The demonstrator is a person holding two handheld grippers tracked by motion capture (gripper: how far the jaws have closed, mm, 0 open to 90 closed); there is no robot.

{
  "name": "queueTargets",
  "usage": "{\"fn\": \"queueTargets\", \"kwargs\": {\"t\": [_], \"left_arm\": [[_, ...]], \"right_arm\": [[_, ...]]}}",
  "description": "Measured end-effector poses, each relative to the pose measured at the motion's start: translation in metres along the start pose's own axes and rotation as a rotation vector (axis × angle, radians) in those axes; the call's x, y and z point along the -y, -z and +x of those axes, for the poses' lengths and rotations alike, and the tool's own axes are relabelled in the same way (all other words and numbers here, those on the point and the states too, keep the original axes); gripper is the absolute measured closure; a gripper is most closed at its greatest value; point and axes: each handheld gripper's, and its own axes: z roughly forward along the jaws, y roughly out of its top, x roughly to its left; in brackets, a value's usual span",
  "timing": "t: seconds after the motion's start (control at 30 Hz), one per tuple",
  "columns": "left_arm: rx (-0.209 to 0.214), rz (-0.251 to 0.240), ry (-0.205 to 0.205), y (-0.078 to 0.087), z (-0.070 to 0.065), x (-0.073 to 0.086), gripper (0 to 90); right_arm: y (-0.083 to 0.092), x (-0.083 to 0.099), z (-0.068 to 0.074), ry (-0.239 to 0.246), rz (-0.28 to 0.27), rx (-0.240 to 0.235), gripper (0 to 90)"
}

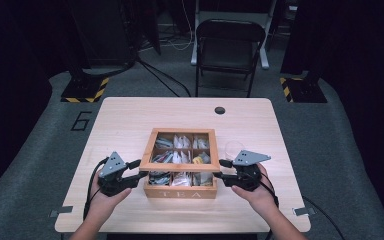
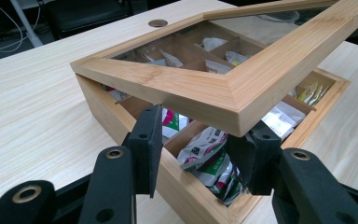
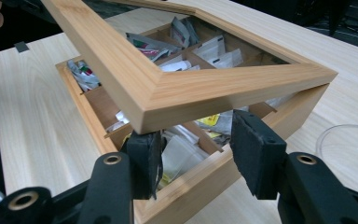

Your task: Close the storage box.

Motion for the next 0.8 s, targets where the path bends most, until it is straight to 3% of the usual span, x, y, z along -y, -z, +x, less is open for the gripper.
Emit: {"fn": "queueTargets", "kwargs": {"t": [0.27, 0.57, 0.8], "left_arm": [[0.01, -0.001, 0.009, 0.001, -0.002, 0.005, 55.8], [0.009, 0.008, 0.004, 0.0, -0.003, 0.009, 56.0], [0.014, 0.01, 0.012, -0.001, -0.006, 0.016, 56.0]], "right_arm": [[0.007, 0.003, 0.008, 0.017, -0.009, 0.005, 52.5], [0.01, 0.01, 0.013, -0.013, -0.031, 0.0, 53.1], [0.008, 0.013, 0.016, -0.01, -0.023, 0.0, 53.1]]}}
